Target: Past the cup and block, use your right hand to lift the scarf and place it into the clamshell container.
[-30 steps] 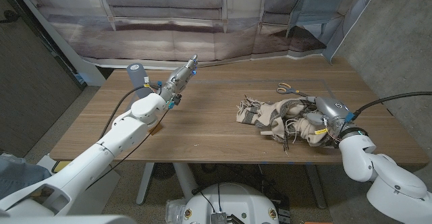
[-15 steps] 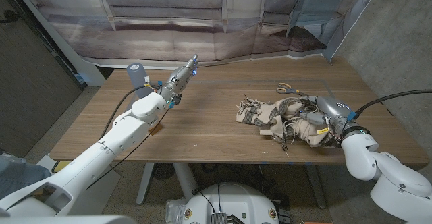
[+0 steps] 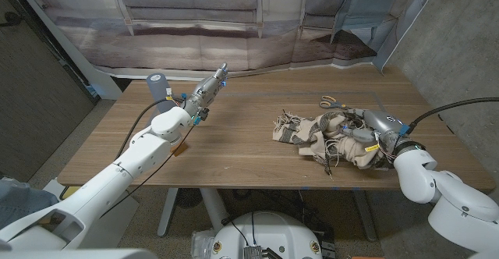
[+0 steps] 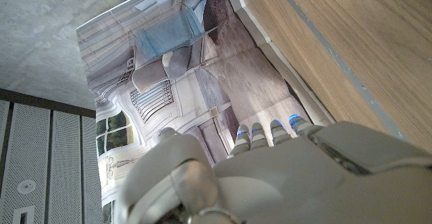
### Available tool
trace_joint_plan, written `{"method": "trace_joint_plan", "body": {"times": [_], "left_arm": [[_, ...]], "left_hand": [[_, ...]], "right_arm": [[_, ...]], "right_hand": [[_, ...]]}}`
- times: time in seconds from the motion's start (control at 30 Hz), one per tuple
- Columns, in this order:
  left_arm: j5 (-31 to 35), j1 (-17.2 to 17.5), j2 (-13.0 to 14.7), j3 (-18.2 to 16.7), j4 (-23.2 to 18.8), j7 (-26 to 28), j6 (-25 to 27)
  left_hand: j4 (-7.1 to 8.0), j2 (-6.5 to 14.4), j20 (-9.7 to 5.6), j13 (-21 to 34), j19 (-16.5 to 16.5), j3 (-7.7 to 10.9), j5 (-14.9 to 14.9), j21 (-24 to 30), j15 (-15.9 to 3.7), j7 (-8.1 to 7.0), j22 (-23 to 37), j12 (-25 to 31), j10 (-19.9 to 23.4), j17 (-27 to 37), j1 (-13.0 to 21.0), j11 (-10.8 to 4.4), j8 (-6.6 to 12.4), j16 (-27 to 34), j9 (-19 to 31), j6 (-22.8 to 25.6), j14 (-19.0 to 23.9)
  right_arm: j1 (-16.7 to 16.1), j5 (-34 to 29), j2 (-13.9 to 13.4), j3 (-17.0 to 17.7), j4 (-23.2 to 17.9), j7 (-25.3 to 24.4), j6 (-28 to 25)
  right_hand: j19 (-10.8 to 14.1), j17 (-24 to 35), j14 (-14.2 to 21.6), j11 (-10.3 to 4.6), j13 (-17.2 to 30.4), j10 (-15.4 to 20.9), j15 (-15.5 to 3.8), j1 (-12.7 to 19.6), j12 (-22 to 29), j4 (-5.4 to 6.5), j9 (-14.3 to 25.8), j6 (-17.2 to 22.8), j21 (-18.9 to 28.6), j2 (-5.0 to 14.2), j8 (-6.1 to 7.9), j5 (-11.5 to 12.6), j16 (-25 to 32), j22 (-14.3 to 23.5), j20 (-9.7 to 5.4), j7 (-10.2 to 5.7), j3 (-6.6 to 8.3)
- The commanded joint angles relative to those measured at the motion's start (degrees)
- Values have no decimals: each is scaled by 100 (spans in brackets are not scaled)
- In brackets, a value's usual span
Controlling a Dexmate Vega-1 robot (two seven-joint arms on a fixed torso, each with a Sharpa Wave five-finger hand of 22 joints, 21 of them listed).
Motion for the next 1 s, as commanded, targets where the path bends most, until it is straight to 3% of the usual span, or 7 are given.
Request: {"method": "trace_joint_plan", "body": {"times": [0.03,0.37,0.47,0.63,0.77,0.9,1.0], "left_arm": [[-19,-54,-25,15,126,-87,-50],[-26,-61,-43,24,154,-95,-61],[-14,-71,-40,32,151,-100,-61],[-16,-79,-43,35,132,-81,-26],[-12,-96,-38,42,129,-92,-9],[-15,-117,-56,53,167,-117,-24],[-7,-128,-62,68,178,-121,-10]], "left_hand": [[-8,12,20,24,-752,-41,-38,16,-2,23,33,-4,-37,11,88,-9,1,-13,31,-2,-59],[-4,14,20,24,-753,-47,-41,17,3,24,34,-3,-36,11,93,-9,-2,-13,31,-5,-59],[-3,15,22,24,-753,-49,-41,17,2,25,34,-2,-33,11,95,-10,-2,-12,31,-2,-57],[-1,16,22,24,-754,-53,-42,17,-5,25,34,-2,-34,12,98,-9,-1,-11,31,4,-56],[1,16,20,24,-752,-56,-43,18,1,24,34,-2,-33,12,100,-10,0,-12,30,7,-59],[2,17,20,24,-753,-58,-43,18,-1,24,34,-3,-37,12,102,-9,1,-13,30,11,-62],[3,17,20,24,-752,-60,-44,19,-4,23,34,-3,-37,12,104,-11,0,-10,30,13,-54]], "right_arm": [[60,179,-246,51,-80,247,-83],[-83,405,-423,370,-140,520,56],[-103,431,-444,432,-146,582,90],[-122,458,-443,498,-133,660,149],[-129,518,-390,555,-114,711,188],[-178,591,-302,653,-79,725,308],[-198,616,-262,699,-76,762,344]], "right_hand": [[-224,-111,-210,83,-95,-160,80,-214,-18,60,-34,-158,-199,-35,-23,95,-5,33,147,43,-171],[-463,-295,-543,153,-262,-401,227,-537,-21,93,-125,-443,-489,-110,-49,214,-10,36,361,62,-545],[-617,-392,-634,316,-362,-494,322,-596,-18,67,-180,-538,-647,-101,-38,288,9,38,442,95,-696],[-762,-491,-808,398,-484,-644,368,-662,-40,48,-242,-733,-807,-83,-59,371,-1,41,496,127,-850],[-755,-584,-792,567,-618,-829,467,-753,-62,43,-304,-1013,-911,-76,-88,449,54,44,524,243,-1012],[-598,-671,-755,639,-768,-885,532,-974,-41,81,-367,-1248,-968,-105,-86,463,79,42,525,408,-1254],[-598,-684,-765,647,-796,-892,550,-1035,-36,99,-378,-1272,-991,-100,-78,461,77,43,540,419,-1303]]}}
